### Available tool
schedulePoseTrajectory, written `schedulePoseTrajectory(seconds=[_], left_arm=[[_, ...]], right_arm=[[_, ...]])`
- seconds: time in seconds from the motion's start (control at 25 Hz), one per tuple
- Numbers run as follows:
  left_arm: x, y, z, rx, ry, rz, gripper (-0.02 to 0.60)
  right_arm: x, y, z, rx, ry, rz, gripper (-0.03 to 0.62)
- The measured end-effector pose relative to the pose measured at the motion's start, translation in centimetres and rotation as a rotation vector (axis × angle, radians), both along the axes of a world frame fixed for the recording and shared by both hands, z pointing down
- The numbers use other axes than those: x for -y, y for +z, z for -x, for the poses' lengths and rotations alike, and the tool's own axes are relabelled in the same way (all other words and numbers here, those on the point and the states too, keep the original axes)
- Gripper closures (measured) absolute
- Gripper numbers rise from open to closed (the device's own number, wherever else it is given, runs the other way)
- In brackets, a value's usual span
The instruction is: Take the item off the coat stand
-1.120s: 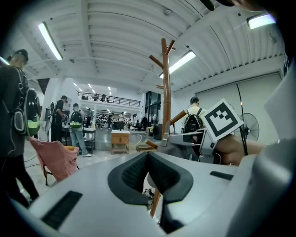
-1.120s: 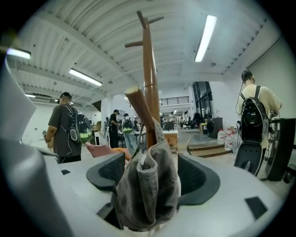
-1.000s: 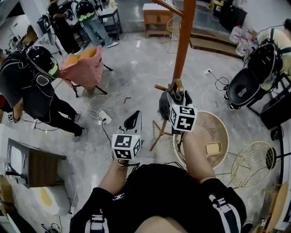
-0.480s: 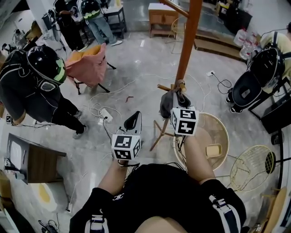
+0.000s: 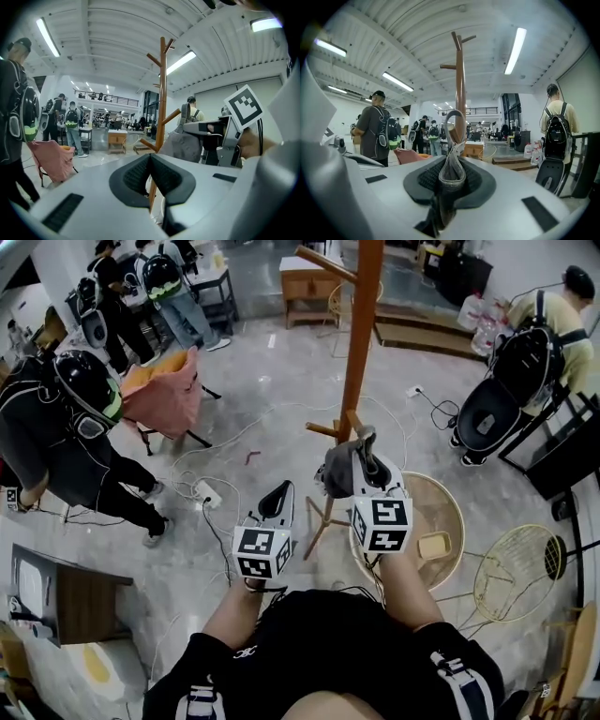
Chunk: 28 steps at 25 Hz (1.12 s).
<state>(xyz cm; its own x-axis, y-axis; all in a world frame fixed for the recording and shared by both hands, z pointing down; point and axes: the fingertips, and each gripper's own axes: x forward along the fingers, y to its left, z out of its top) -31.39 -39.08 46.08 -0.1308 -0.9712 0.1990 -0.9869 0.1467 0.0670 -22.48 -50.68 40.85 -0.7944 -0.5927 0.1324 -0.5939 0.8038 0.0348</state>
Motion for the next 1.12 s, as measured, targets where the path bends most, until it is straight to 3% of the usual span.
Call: schedulePoseTrajectory(seconds=[0.2, 0.56, 1.12], left_arm=[[1.3, 0.2, -1.9, 0.002, 0.059, -0.001, 0.566], [3.5, 0.6, -4.9, 0.0, 0.157, 0.007, 0.566], [3.4, 0.7, -4.8, 0.007, 0.144, 0.006, 0.566]], right_arm=[[-0.9, 1.0, -2.9, 0.045, -0.015, 0.016, 0.53], [-0.9, 5.4, -6.7, -0.048, 0.051, 0.035, 0.532], [-0.8, 6.1, -7.2, -0.022, 0.041, 0.058, 0.531]])
